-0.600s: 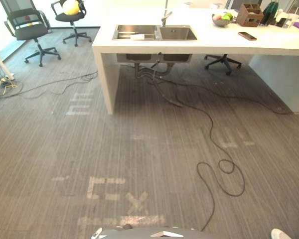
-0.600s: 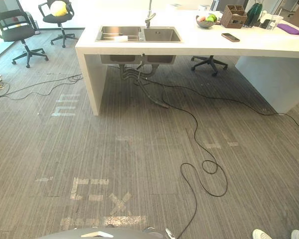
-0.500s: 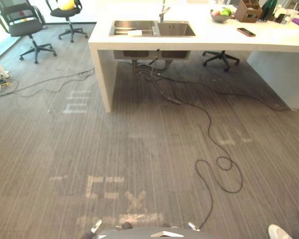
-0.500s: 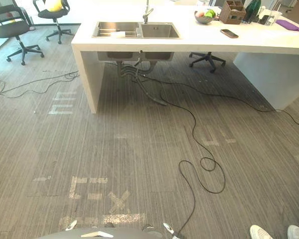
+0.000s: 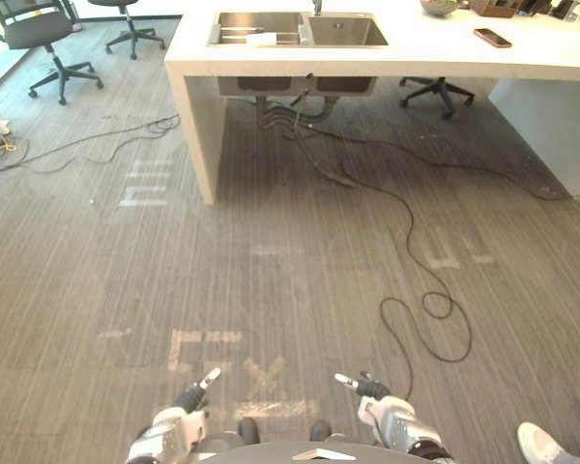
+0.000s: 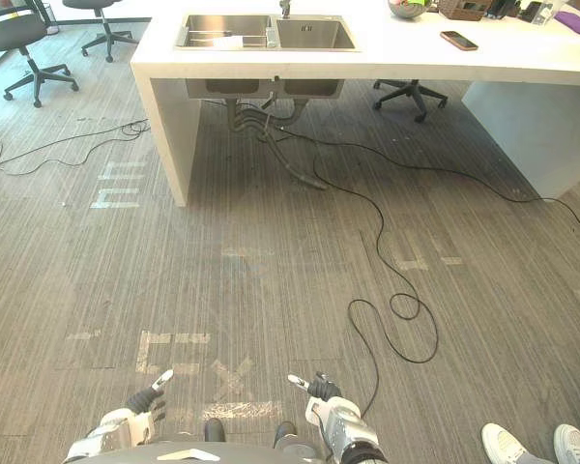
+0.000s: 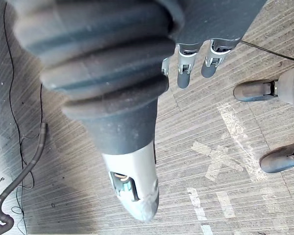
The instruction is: Walk over to the sink, pick up the cup, carry it to the dishwasher, place the cup inside the dishwasher, then close the dishwasher door
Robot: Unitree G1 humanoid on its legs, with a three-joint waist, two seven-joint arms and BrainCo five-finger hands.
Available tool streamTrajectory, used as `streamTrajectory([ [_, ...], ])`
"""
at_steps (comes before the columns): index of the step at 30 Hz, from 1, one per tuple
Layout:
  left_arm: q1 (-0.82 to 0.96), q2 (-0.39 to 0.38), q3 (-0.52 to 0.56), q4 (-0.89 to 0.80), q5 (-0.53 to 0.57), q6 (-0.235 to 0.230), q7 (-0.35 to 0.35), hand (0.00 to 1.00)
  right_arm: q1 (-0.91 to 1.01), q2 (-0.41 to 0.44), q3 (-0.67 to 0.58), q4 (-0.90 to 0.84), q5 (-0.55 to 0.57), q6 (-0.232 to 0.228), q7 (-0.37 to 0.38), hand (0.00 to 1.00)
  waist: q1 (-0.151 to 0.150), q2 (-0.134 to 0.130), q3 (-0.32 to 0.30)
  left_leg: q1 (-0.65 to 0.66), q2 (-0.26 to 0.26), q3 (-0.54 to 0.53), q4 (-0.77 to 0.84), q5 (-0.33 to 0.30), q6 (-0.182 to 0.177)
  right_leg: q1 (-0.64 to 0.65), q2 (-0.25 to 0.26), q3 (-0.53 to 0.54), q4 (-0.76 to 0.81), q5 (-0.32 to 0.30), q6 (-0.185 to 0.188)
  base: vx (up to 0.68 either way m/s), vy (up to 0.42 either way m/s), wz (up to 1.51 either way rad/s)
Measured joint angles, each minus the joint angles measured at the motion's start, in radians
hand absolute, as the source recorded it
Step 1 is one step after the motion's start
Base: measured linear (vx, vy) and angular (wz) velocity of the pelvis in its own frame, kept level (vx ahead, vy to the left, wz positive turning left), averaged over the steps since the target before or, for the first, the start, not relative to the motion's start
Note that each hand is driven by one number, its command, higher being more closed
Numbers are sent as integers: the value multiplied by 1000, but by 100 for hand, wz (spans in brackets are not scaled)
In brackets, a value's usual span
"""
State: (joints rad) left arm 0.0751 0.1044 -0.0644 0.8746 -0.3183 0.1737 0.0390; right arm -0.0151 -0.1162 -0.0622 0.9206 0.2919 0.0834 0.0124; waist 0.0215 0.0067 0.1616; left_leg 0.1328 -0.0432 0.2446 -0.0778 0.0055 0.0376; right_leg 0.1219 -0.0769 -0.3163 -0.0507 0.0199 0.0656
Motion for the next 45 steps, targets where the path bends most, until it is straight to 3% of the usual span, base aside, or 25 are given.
streamTrajectory([
  [5,9,-12,21,5,88,-3,108,0,26,3,0,1,-42,-59,1,0,-7,0,0,15,1,2,0,-1,-1,15,1,2,0,0,0,-22,-6,-1],
  [8,12,-14,45,28,87,-25,130,0,44,10,0,2,-63,-93,1,0,-8,0,1,17,3,8,-1,-1,-1,14,3,7,1,3,-4,-68,-6,-5],
  [12,17,-22,79,58,58,-51,68,0,66,28,1,6,-65,-152,-13,0,-4,-3,1,15,10,35,-6,-5,-8,2,10,33,-5,7,-9,-79,-5,-19],
  [16,17,-19,96,89,-98,-45,-12,0,93,34,0,33,-84,-180,-22,0,-12,-4,1,12,13,41,-6,-6,-8,0,13,36,-16,12,-11,-23,-3,-5],
  [19,14,-17,125,96,-187,21,-54,0,95,34,-18,77,-55,-174,-22,0,-13,-6,1,22,14,44,-6,-5,-8,17,15,37,-24,23,-15,8,-2,-1],
  [22,13,-15,144,101,-190,57,-92,0,97,31,-44,116,102,-146,43,0,-18,-8,1,49,15,53,-6,-8,-11,42,17,42,-29,22,-14,16,-8,-5],
  [25,7,-15,153,112,-188,72,-116,0,101,24,-83,128,257,-62,111,0,-20,-8,1,61,18,61,-7,-14,-19,48,21,57,-29,22,-13,-9,-13,-13],
  [27,-3,-15,159,127,-188,88,-117,0,116,21,-115,130,269,-12,163,0,-24,-8,0,61,20,64,-7,-15,-18,47,23,59,-30,22,-14,-19,-14,-6],
  [34,-6,-14,160,127,-176,100,-116,0,108,11,-131,157,251,3,201,0,-21,-10,-1,70,21,62,-7,-15,-17,56,24,57,-28,20,-12,-4,-1,0],
  [36,-9,-12,154,127,-158,107,-116,0,106,11,-130,157,248,1,195,0,-25,-9,-1,74,22,60,-7,-19,-16,39,17,54,23,-15,-10,-2,10,5],
  [38,-13,0,127,129,-147,111,-124,0,101,7,-130,149,208,-9,186,0,-30,-17,-2,81,14,53,-7,-29,-4,-26,-24,34,214,-108,3,0,48,17],
  [40,-22,11,99,132,-148,102,-130,0,98,3,-128,138,191,-24,173,0,-25,-25,4,99,2,55,-7,-41,13,-96,-68,24,404,-163,13,16,53,1],
  [41,-30,17,90,153,-165,89,-118,0,94,-6,-128,116,172,-38,156,0,-24,-28,8,107,-7,58,-6,-44,18,-186,-119,5,608,-174,-20,25,41,-7],
  [43,-34,32,90,168,-229,76,-84,0,81,-12,-127,117,172,-48,147,0,-35,-45,23,154,-12,51,-1,-48,34,-273,-185,-30,830,-154,-55,116,1,1],
  [45,-39,34,79,174,-282,45,-60,0,82,-15,-108,127,179,-44,139,0,-37,-43,37,179,9,43,29,-75,25,-292,-194,-48,853,-216,-28,178,-37,9],
])
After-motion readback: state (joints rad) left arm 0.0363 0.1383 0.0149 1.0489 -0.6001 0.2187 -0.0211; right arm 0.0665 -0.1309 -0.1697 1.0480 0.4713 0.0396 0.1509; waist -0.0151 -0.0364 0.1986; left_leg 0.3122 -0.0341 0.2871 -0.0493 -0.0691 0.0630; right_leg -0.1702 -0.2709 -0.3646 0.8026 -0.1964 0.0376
